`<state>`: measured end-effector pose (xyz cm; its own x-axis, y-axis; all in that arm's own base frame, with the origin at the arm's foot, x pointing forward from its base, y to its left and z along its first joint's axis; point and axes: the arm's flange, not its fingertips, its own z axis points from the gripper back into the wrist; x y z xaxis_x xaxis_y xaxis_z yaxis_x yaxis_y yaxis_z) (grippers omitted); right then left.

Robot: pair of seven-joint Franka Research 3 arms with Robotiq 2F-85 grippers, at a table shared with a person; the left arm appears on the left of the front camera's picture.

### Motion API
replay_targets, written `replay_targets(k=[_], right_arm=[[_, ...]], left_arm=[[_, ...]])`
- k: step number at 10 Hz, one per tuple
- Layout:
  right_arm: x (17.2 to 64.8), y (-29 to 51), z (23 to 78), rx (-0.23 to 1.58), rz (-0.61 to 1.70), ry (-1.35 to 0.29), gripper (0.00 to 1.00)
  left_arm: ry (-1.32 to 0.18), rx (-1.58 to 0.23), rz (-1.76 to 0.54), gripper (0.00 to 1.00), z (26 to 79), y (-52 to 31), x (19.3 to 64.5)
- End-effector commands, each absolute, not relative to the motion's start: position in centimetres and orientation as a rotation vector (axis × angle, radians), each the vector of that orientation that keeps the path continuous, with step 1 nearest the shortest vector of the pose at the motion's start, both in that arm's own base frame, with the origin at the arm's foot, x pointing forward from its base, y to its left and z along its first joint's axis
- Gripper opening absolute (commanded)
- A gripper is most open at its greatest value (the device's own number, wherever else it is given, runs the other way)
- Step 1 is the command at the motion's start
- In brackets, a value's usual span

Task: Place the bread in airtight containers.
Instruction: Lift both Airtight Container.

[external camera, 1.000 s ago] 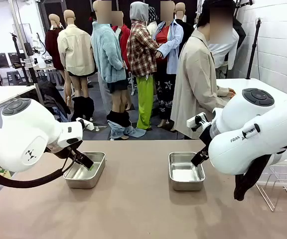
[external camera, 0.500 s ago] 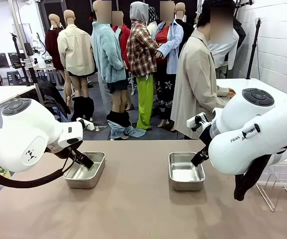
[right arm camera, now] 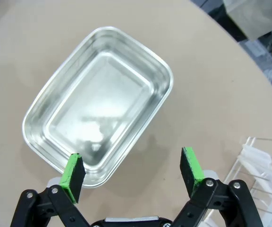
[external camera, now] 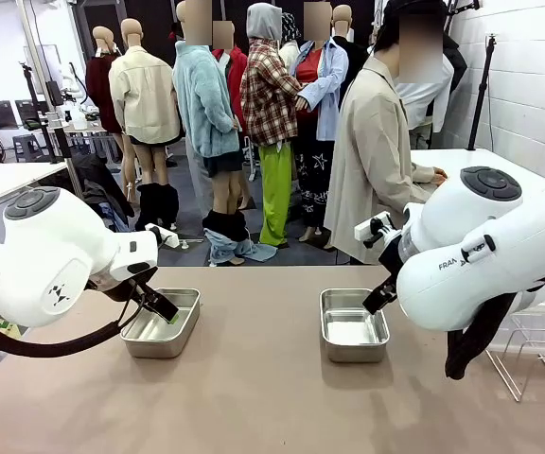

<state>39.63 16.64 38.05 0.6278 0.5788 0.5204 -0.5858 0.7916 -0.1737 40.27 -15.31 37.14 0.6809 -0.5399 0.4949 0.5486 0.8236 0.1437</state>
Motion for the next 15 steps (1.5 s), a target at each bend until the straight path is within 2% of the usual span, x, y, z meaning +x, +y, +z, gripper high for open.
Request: replay_targets(k=[1, 3, 4, 6, 8, 10, 11, 12, 15], right_arm=[[39.0, 16.3, 42.4, -0.041, 0.657, -0.749, 1.0], [38.4, 12.5, 47.4, -0.063, 0.544, -0.899, 1.0], [38.3, 7.2, 49.9, -0.129, 0.381, -0.95, 1.0], [38.1, -2.0, 51.5, -0.131, 0.198, -0.905, 1.0], [36.0, -11.2, 51.2, -0.114, -0.002, -0.823, 1.0], [36.1, -16.6, 49.3, -0.088, -0.124, -0.785, 1.0], [36.3, -17.4, 48.3, -0.084, -0.127, -0.772, 1.0], [35.6, -16.7, 50.1, -0.092, -0.102, -0.794, 1.0], [35.6, -16.7, 50.1, -0.092, -0.102, -0.794, 1.0]], left_arm=[[-0.62, 0.03, -0.674, 1.0, 40.5, -16.0, 41.2], [-0.713, 0.088, -0.693, 1.0, 47.1, -15.0, 41.6], [-0.755, 0.152, -0.632, 1.0, 51.4, -12.0, 41.0], [-0.726, 0.226, -0.522, 1.0, 56.4, -6.1, 40.3], [-0.681, 0.222, -0.445, 1.0, 57.7, -2.6, 38.8], [-0.659, 0.203, -0.404, 1.0, 57.2, -0.5, 39.1], [-0.643, 0.197, -0.385, 1.0, 56.6, 0.1, 39.5], [-0.674, 0.203, -0.406, 1.0, 57.8, -0.3, 38.6], [-0.674, 0.203, -0.406, 1.0, 57.8, -0.3, 38.6]])
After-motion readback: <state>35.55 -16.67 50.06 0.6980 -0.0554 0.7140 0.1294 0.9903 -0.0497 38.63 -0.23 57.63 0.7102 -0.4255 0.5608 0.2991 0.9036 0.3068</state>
